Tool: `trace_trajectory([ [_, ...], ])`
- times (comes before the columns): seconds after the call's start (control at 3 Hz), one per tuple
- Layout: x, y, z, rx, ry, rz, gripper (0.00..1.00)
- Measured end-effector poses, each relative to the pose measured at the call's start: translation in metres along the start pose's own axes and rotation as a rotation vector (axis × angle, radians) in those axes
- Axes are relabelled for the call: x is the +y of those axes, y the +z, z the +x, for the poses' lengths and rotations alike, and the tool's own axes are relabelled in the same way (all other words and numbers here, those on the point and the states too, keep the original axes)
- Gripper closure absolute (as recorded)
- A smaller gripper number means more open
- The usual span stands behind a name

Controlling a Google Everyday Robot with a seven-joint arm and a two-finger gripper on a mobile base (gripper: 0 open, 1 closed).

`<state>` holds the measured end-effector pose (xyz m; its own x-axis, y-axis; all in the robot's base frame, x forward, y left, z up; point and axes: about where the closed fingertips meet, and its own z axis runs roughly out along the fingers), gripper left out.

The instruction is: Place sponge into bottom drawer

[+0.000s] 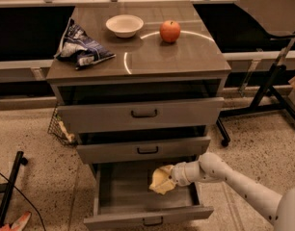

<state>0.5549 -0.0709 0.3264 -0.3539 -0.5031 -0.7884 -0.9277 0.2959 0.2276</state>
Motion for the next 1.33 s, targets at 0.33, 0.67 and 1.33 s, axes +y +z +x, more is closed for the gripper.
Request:
trace_trajectory([
  [0.33,0.001,0.001,-0.001,-0.002,-0.013,-0.002,1.00],
  [0.67,-0.008,0.018,0.010,0.007,0.003,-0.007,1.00],
  [1.33,-0.035,0.054,0.033,0.031,-0.011,0.019,1.00],
])
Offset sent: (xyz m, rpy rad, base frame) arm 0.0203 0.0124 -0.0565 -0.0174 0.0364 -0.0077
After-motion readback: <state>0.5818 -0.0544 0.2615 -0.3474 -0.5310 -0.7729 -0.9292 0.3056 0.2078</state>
